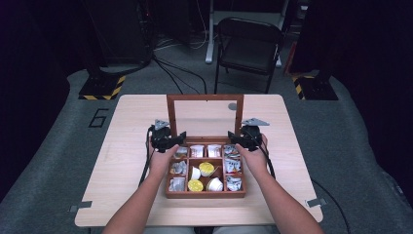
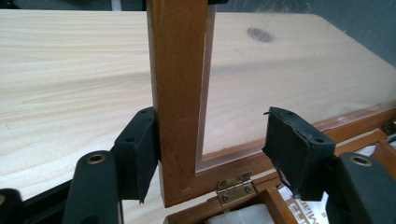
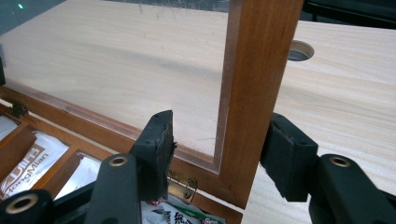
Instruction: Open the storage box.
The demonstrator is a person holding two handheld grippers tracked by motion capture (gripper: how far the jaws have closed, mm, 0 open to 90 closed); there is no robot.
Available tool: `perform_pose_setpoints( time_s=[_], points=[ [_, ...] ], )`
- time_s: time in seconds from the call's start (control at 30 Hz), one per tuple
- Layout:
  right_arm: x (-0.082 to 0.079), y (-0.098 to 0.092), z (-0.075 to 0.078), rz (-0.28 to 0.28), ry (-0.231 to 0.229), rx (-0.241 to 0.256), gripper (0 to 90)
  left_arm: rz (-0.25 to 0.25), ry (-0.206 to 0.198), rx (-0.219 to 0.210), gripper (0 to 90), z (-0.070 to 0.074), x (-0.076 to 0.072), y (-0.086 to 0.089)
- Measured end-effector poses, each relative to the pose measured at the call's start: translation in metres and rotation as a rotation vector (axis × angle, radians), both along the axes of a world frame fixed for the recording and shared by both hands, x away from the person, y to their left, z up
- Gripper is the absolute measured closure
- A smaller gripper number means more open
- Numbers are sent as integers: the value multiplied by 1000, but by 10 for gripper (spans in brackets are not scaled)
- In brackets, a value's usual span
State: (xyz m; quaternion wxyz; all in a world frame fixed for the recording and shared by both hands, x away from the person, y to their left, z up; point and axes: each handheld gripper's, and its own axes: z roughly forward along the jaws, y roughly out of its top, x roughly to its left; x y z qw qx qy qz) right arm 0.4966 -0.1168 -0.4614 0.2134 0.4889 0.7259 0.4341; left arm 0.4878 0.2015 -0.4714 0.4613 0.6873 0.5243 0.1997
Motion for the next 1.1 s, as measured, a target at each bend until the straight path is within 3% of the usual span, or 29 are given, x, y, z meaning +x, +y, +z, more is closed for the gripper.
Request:
perform_pose_setpoints(
  time_s=[0.3, 0.77, 1.1],
  points=[
    [6, 1, -1, -7, 13, -15, 468, 24, 21, 4, 405, -2, 6, 0],
    [15, 0, -5, -16, 40, 12, 463, 28, 47, -1, 410, -4, 14, 0],
    [21, 2, -5, -21, 67, 4, 440, 23, 70, -27, 409, -6, 17, 3]
  ],
)
